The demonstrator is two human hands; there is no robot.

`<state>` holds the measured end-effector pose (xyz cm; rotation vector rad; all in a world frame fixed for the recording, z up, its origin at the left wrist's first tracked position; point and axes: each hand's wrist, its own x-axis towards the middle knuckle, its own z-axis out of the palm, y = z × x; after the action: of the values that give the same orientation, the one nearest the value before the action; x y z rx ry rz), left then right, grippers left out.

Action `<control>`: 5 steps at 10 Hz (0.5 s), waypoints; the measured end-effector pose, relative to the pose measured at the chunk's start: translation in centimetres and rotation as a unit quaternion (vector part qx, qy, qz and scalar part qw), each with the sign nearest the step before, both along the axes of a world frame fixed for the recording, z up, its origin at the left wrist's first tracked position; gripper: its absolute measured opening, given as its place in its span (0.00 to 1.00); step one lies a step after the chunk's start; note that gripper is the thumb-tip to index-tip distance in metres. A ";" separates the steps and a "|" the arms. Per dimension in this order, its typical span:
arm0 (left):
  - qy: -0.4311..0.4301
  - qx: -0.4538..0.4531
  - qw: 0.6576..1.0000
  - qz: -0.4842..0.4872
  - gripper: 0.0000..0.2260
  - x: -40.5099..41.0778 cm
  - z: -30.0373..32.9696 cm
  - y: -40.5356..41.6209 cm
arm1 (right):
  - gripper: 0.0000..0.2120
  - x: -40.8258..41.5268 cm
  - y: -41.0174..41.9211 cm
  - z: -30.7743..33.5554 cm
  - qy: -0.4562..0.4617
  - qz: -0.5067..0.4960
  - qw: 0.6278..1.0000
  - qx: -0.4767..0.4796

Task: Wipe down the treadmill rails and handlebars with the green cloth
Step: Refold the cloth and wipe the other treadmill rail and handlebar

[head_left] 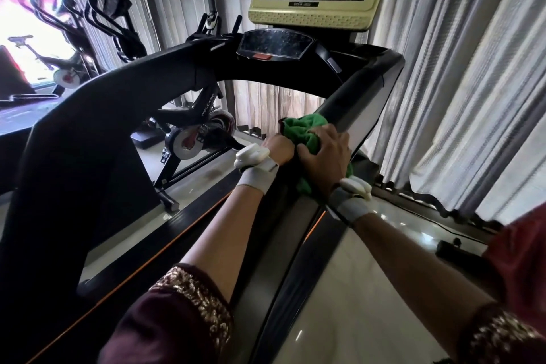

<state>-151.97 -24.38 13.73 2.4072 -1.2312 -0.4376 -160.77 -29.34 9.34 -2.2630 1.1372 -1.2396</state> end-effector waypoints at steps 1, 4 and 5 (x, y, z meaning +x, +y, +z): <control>0.074 -0.024 0.996 0.044 0.17 0.7 0.3 -0.5 | 0.23 0.5 -2.7 1.4 0.044 -0.004 0.999 0.002; 0.114 -0.059 0.991 0.046 0.16 1.0 -0.5 -0.8 | 0.25 0.1 -2.2 -0.3 0.000 -0.008 0.998 -0.060; 0.057 -0.042 0.997 0.010 0.17 1.2 -0.7 -0.8 | 0.25 0.2 -4.6 1.4 -0.009 -0.008 1.000 0.006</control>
<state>-150.73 -25.14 13.02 2.2895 -1.1527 -0.4995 -160.58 -33.98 10.70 -2.2334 1.1565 -1.2539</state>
